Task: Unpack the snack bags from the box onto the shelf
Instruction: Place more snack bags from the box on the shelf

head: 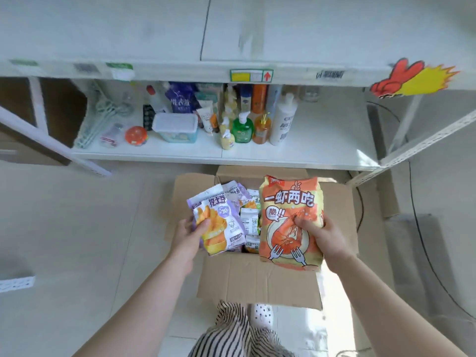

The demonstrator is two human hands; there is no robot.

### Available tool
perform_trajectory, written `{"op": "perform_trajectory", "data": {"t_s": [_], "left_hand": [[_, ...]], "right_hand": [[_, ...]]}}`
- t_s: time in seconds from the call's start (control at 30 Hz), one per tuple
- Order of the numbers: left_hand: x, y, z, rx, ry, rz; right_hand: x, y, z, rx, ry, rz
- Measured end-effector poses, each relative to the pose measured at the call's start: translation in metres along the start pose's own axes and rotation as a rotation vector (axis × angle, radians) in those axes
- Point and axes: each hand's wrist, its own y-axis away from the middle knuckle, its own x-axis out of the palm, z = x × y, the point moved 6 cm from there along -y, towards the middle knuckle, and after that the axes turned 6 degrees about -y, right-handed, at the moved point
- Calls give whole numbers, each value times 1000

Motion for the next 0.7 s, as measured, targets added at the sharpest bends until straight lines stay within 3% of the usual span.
{"op": "perform_trajectory", "data": {"t_s": [0.3, 0.7], "left_hand": [[-101, 113, -82, 85, 241, -9], [-341, 121, -159, 369, 226, -43]], "right_hand": [[96, 136, 52, -117, -1, 89], [321, 196, 56, -251, 15, 131]]}}
